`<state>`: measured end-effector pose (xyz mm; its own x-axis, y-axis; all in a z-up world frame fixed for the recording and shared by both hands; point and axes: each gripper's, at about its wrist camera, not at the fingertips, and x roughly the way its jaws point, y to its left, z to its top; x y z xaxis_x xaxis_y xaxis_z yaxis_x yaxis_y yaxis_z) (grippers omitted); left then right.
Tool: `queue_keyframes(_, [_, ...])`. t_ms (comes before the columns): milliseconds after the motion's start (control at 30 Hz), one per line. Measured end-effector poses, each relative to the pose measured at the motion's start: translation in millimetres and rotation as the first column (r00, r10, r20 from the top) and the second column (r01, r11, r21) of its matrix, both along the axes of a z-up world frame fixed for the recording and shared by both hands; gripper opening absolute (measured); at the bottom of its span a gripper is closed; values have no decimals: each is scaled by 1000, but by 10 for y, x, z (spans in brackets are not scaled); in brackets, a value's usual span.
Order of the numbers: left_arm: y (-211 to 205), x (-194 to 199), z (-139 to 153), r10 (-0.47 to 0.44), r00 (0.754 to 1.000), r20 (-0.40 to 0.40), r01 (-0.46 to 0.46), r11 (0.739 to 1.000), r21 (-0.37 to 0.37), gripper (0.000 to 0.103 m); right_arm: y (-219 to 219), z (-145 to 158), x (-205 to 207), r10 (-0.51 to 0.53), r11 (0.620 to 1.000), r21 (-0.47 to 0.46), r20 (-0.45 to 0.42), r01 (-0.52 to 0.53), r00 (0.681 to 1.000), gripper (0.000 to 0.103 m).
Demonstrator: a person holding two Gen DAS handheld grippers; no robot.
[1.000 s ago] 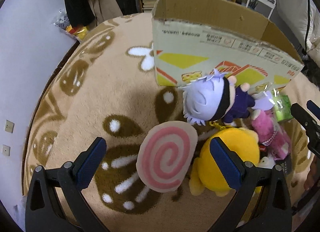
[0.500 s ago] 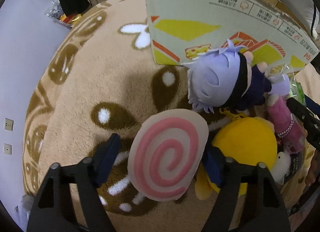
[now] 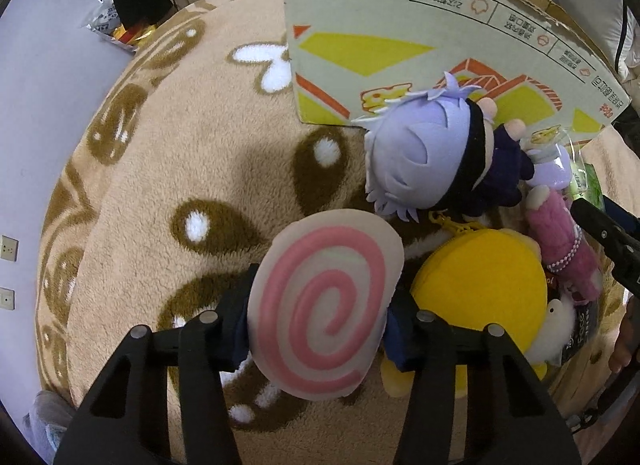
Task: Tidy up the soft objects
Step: 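Grasp the pink swirl cushion with the left gripper while the right gripper grasps the green tissue pack, then lift both items and drop them into the cardboard box, opening both grippers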
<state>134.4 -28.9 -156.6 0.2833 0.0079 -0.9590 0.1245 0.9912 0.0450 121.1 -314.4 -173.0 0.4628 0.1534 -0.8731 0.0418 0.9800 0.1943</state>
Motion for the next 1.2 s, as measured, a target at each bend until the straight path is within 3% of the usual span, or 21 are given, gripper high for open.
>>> queue_keyframes(67, [9,-4,11,2,1000,1,-2,1000,1,50,-10,-5,6,1,1000,3,-5,-1,1000,80])
queue_keyframes(533, [-41,-112,151,-8,999,41,7,1000,19,46,-16,-19,23,13,1000,-10,-4,-13,1000,76])
queue_keyframes(867, [-58,-276,441,-14,987,162,12,1000,15,44,-13,187,-137,-15,999,-38,31,16,999,76])
queue_keyframes(1033, [-65,-432,691,-34,958,283,28,999,24,44,10,441,-323,-30,999,-28,113,34,993,76])
queue_keyframes(1200, [-29,-625,1019,-26,902,431,14,999,31,44,40,815,-595,-31,999,-20,246,37,969,76])
